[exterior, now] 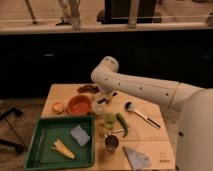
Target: Wipe purple bowl with eraser
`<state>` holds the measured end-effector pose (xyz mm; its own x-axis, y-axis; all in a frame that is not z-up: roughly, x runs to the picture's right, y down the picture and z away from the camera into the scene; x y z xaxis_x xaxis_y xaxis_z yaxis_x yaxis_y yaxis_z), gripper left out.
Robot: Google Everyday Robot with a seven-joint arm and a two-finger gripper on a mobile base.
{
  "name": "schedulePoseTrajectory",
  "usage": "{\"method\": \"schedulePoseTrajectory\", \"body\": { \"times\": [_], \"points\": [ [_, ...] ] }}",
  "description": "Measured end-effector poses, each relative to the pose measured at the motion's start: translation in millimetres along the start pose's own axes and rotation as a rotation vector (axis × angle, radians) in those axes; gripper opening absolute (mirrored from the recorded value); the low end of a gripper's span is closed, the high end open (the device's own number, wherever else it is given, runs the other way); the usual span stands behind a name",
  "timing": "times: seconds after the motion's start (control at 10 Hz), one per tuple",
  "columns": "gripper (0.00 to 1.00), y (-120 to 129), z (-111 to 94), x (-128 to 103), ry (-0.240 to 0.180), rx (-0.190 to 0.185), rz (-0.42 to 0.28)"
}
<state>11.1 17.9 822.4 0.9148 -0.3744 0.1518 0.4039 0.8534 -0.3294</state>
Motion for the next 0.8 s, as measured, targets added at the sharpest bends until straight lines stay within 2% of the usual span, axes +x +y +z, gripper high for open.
{"method": "schedulePoseTrajectory", "body": {
  "times": [0.4, 0.8],
  "points": [
    [0.00, -21, 8, 10, -0.060, 0.042, 0.036],
    [0.00, -33, 17, 10, -0.156, 0.093, 0.062]
  ]
}}
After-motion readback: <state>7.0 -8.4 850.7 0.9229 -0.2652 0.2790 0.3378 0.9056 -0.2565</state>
